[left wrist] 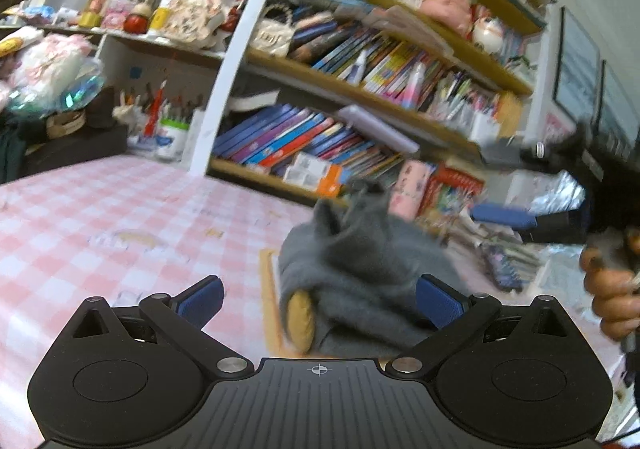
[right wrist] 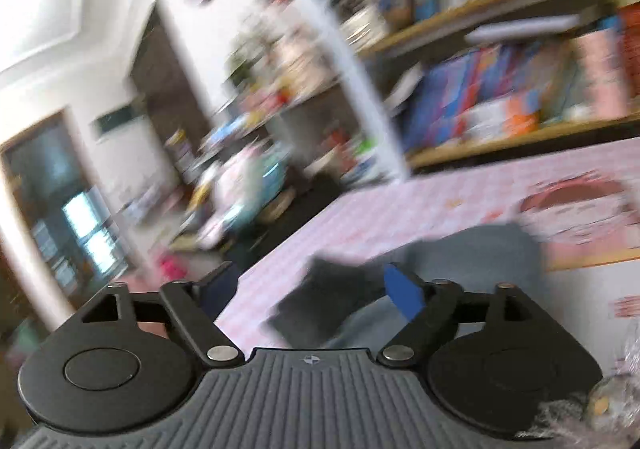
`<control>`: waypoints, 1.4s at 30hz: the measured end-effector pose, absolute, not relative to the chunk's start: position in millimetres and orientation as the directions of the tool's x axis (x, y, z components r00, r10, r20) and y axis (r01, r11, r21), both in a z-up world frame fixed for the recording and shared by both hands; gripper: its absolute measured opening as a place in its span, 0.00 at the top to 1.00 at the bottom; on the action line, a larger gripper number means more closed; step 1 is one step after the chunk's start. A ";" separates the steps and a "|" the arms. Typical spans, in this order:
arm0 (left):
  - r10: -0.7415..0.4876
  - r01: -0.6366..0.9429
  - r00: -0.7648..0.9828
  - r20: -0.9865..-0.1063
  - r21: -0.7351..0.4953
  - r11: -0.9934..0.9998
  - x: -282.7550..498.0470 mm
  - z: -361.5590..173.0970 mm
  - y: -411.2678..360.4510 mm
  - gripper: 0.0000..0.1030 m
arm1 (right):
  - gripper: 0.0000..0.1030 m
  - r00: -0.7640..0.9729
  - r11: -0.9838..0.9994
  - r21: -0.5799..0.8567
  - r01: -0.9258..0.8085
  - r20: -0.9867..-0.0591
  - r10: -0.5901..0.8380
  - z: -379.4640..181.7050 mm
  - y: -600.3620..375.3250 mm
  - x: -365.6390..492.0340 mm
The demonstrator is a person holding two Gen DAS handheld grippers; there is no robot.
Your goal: Fold clothes
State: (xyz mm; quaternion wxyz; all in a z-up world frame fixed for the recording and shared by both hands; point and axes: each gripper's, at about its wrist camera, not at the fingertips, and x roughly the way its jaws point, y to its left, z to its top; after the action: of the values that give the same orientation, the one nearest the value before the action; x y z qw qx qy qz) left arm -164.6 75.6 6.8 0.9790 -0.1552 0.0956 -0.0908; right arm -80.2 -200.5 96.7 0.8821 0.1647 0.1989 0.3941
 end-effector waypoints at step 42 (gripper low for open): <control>-0.290 0.131 0.892 -0.348 -0.416 0.900 -50.3 -12.3 108.2 0.16 | 0.17 0.625 0.748 0.590 -0.303 -0.469 0.623 10.0 -216.0 -44.2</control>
State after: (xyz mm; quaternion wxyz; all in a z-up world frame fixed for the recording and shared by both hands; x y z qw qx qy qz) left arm -50.3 108.2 -12.3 0.9528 -0.1946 0.2049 -0.1105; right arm -44.2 -216.0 10.0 0.8704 0.2346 0.3414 0.2661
